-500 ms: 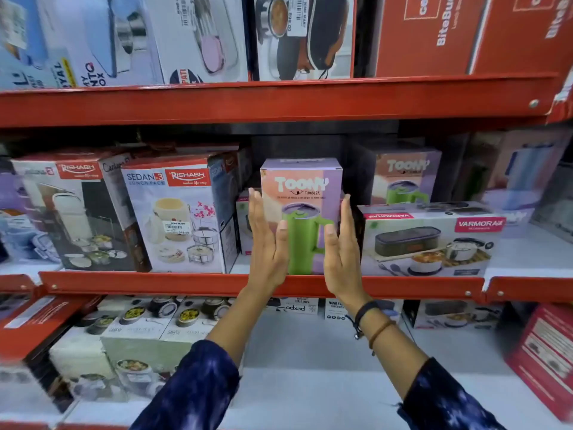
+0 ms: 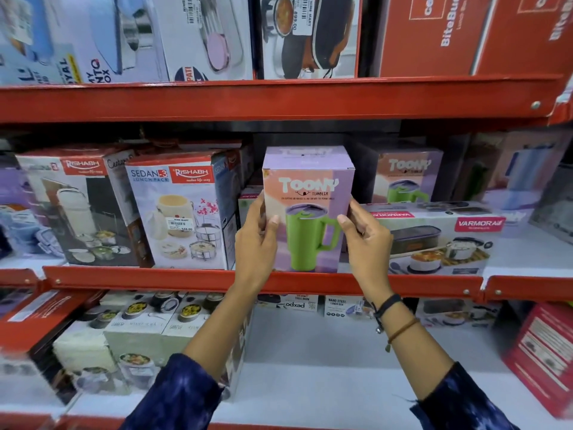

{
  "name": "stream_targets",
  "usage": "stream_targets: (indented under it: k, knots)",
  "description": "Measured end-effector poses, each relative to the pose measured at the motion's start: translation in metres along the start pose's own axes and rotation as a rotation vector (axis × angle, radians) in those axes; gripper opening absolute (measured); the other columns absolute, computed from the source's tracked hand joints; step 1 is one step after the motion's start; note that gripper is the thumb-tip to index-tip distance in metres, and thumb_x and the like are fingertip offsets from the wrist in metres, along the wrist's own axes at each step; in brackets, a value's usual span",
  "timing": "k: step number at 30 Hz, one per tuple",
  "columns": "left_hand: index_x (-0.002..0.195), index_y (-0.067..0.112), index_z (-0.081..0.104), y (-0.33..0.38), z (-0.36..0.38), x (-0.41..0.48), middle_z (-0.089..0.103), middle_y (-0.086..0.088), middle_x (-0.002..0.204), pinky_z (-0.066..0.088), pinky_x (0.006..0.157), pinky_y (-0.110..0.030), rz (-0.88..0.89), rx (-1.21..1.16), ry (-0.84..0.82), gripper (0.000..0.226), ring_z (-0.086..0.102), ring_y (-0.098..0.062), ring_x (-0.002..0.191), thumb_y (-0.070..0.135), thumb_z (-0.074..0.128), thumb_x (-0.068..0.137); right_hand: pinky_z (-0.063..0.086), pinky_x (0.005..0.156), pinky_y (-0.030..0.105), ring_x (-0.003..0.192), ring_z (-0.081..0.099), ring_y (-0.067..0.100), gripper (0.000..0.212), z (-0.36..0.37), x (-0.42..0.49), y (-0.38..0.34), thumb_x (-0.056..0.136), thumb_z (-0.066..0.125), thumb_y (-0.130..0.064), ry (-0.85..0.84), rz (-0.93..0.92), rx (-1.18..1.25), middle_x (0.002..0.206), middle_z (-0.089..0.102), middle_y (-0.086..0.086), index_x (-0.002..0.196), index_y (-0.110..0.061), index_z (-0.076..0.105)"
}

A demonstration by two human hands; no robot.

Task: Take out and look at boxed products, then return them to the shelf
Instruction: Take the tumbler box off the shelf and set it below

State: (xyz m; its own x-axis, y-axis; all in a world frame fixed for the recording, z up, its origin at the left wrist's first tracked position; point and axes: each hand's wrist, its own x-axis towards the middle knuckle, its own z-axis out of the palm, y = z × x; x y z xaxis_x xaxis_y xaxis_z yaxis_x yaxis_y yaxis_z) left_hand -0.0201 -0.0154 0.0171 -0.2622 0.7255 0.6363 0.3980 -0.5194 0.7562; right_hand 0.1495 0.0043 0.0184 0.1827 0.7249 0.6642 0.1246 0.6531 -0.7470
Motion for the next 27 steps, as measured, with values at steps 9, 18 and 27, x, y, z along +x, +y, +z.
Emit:
stream_targets:
  k: [9, 18, 27]
  knots:
    - [0.136, 0.024, 0.045, 0.054, -0.013, -0.055, 0.063, 0.012, 0.121, 0.053, 0.084, -0.015, 0.053, -0.057, 0.056, 0.046, 0.061, -0.008, 0.112, 0.018, 0.057, 0.092, 0.051, 0.095, 0.029, 0.113, 0.06, 0.008, 0.041, -0.05, -0.033, -0.04, 0.085, 0.063, -0.01, -0.017, -0.073, 0.103, 0.126, 0.06, 0.001, 0.125, -0.011, 0.053]
    - [0.132, 0.023, 0.049, 0.038, 0.01, -0.143, 0.068, 0.006, 0.115, 0.055, 0.079, -0.017, -0.053, 0.001, -0.011, 0.047, 0.065, -0.006, 0.106, 0.034, 0.057, 0.087, 0.052, 0.079, 0.017, 0.1, 0.063, -0.002, 0.039, -0.111, -0.104, -0.006, 0.077, 0.065, -0.048, -0.031, -0.022, 0.006, 0.107, 0.063, -0.033, 0.113, -0.033, 0.06]
    - [0.131, 0.013, 0.049, -0.023, 0.043, -0.208, 0.059, 0.006, 0.123, 0.05, 0.07, -0.004, -0.255, 0.045, -0.177, 0.044, 0.056, 0.0, 0.112, 0.018, 0.06, 0.089, 0.053, 0.078, 0.013, 0.096, 0.063, -0.005, 0.051, -0.15, -0.166, 0.075, 0.076, 0.069, -0.043, -0.126, 0.197, -0.152, 0.116, 0.061, 0.0, 0.114, -0.009, 0.062]
